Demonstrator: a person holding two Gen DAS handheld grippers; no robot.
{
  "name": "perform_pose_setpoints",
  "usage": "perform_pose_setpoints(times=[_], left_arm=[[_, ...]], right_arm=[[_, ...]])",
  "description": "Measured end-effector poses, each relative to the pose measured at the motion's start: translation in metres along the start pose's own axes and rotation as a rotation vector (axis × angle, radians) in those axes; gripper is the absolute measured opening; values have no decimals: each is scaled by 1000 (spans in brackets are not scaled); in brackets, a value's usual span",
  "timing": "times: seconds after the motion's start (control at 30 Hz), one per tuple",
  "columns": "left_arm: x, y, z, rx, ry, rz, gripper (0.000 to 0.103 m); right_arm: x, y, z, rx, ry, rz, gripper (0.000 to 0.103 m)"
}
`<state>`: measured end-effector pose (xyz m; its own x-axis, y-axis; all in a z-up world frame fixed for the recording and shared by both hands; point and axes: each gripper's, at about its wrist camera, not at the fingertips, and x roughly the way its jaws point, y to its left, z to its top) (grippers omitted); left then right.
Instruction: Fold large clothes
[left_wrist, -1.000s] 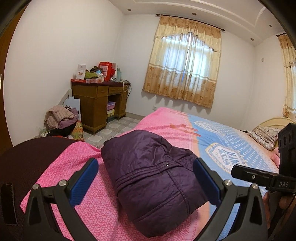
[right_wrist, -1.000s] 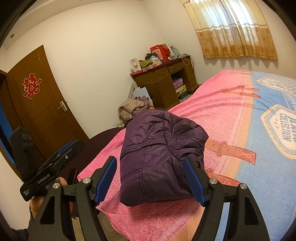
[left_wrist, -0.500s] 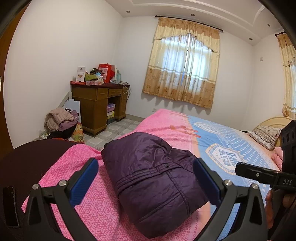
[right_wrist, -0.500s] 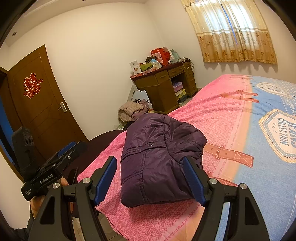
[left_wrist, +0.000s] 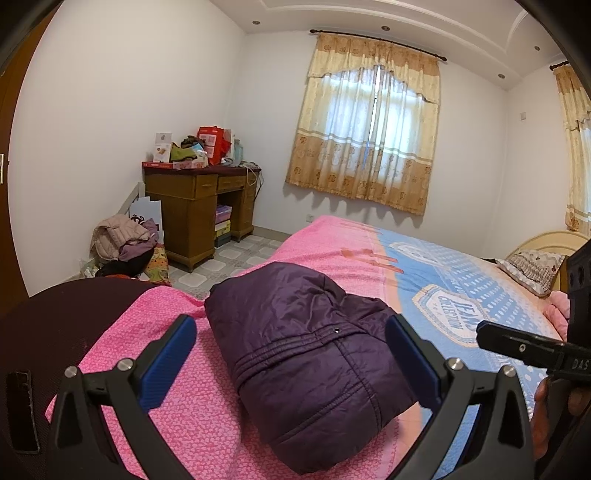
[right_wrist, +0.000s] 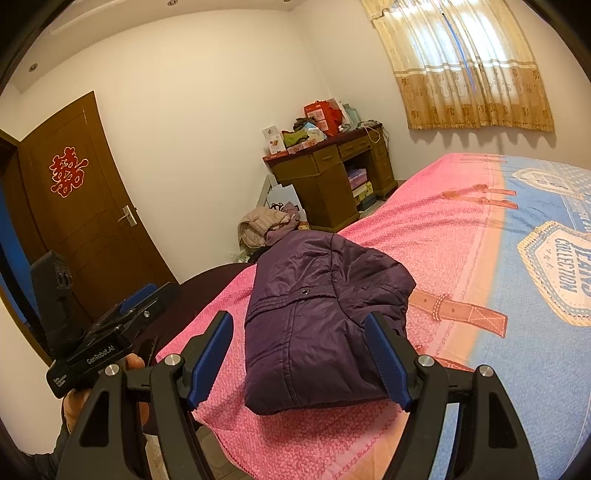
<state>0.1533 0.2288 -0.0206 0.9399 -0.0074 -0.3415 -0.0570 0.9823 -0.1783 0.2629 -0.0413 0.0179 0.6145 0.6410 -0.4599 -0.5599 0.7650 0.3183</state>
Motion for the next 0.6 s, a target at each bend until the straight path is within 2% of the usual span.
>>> perform_pose_setpoints(times=[0.2, 0.6], left_arm=[[1, 2, 0, 22, 0, 37, 103], [5, 10, 3, 5, 23, 60, 103]], right_arm=[[0, 0, -1, 2, -2, 1, 74], [0, 1, -4, 5, 6, 4, 74]])
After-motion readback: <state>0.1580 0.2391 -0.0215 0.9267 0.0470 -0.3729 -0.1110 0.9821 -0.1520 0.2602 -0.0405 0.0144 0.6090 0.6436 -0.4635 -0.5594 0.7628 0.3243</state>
